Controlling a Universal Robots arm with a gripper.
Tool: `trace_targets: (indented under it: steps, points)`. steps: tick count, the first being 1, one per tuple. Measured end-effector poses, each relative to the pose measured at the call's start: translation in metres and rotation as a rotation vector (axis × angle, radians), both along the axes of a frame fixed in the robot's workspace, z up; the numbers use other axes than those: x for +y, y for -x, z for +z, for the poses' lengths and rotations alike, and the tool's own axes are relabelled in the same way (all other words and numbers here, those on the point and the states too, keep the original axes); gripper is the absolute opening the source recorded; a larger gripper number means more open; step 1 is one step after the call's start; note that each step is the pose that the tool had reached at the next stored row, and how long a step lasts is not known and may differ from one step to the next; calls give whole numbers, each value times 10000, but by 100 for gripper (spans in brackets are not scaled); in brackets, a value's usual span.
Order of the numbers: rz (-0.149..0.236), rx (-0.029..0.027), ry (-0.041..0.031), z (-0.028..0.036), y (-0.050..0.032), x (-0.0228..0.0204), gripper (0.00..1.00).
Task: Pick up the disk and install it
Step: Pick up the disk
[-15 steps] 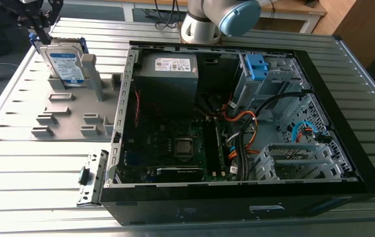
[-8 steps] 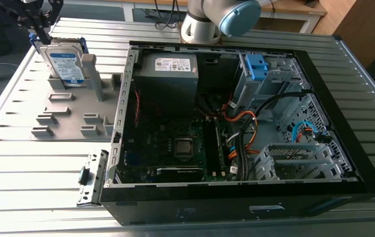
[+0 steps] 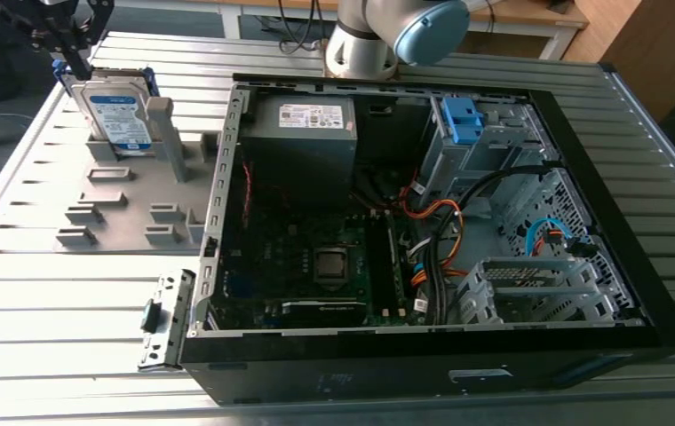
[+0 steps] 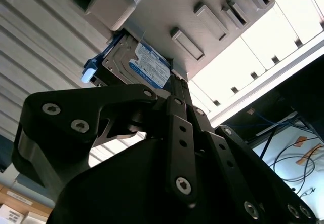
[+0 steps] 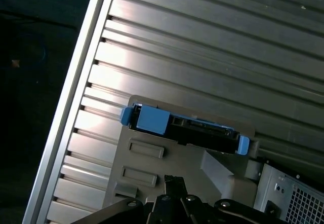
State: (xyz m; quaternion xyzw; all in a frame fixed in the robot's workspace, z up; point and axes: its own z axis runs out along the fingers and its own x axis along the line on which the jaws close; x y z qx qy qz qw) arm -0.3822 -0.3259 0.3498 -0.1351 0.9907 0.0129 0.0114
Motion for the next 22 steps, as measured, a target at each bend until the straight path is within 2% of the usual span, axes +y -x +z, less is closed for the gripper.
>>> trace_targets:
  steps: [22]
  points:
    - [557, -1, 0, 0, 0, 0, 11]
